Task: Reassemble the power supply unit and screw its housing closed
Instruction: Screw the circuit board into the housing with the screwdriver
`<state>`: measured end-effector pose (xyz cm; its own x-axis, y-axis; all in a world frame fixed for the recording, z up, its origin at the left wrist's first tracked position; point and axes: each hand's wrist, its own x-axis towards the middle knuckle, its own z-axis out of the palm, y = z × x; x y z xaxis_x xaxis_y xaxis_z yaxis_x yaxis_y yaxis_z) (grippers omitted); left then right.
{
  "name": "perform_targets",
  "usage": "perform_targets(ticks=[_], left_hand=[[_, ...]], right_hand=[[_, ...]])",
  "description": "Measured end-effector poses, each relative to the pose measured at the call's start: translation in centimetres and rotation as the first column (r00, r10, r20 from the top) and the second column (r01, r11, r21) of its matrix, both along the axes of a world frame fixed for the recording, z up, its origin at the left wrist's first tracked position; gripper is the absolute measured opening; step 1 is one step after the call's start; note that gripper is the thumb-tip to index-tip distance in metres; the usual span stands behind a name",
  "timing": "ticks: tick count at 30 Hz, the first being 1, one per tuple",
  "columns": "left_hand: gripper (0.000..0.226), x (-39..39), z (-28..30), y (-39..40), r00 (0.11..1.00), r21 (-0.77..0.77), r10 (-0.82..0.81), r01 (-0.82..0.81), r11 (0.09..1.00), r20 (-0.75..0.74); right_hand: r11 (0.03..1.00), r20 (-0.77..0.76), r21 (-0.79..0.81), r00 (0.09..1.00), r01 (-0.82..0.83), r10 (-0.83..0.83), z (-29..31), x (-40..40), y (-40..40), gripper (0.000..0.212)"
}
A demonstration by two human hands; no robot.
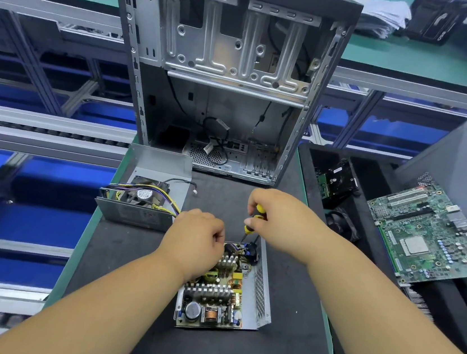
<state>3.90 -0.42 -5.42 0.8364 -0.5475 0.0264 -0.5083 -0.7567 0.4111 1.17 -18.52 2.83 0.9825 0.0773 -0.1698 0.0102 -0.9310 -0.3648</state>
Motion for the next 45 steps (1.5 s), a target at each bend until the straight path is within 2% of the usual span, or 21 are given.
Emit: perform_targets(ticks=[4, 11, 19, 29, 33, 41, 43, 45], left_hand=[[0.016, 0.0, -0.1, 0.1, 1.0, -0.004, 0.002, -0.002, 1.0, -0.002], [0.015, -0.1, 0.0, 0.1, 1.0, -0.006, 0.004, -0.004, 1.0, -0.002], [0.016, -0.1, 0.1, 0.0, 1.0, -0.023, 0.004, -0.004, 1.0, -0.014], [0.016, 0.0, -0.1, 0.1, 1.0, -0.036, 0.007, -0.007, 0.999, -0.007], [0.017, -0.2, -0.2, 0.1, 1.0, -0.039, 0.009, -0.009, 0.999, -0.011], [0.014, -0.1, 0.2, 0.0, 1.0, -0.029, 0.005, -0.005, 1.0, 0.008], [0.014, -0.1, 0.2, 0.1, 1.0, -0.031, 0.004, -0.004, 1.0, 0.011], [0.015, -0.1, 0.2, 0.1, 1.0, -0.038, 0.006, -0.005, 0.999, 0.004]], right_hand=[[0.999, -0.018, -0.029, 0.999, 0.031, -0.032, -0.2, 0.0, 0.2, 0.011], [0.987, 0.059, -0.123, 0.994, 0.103, -0.096, -0.8, -0.1, 1.0, 0.024], [0.959, 0.075, -0.218, 0.983, 0.181, -0.169, -1.2, 0.0, 2.0, 0.03], [0.981, 0.066, -0.035, 0.98, 0.188, -0.186, -1.6, -0.8, 1.0, 0.024], [0.971, 0.089, -0.075, 0.972, 0.226, -0.219, -1.9, -0.6, 1.2, 0.027], [0.98, 0.151, -0.087, 0.974, 0.181, -0.167, -1.9, -1.2, 1.7, 0.027], [0.979, 0.213, 0.014, 0.956, 0.204, -0.202, -1.6, -2.2, 1.2, 0.023], [0.942, 0.285, 0.211, 0.905, 0.263, -0.317, -1.4, -3.2, 0.3, 0.013]])
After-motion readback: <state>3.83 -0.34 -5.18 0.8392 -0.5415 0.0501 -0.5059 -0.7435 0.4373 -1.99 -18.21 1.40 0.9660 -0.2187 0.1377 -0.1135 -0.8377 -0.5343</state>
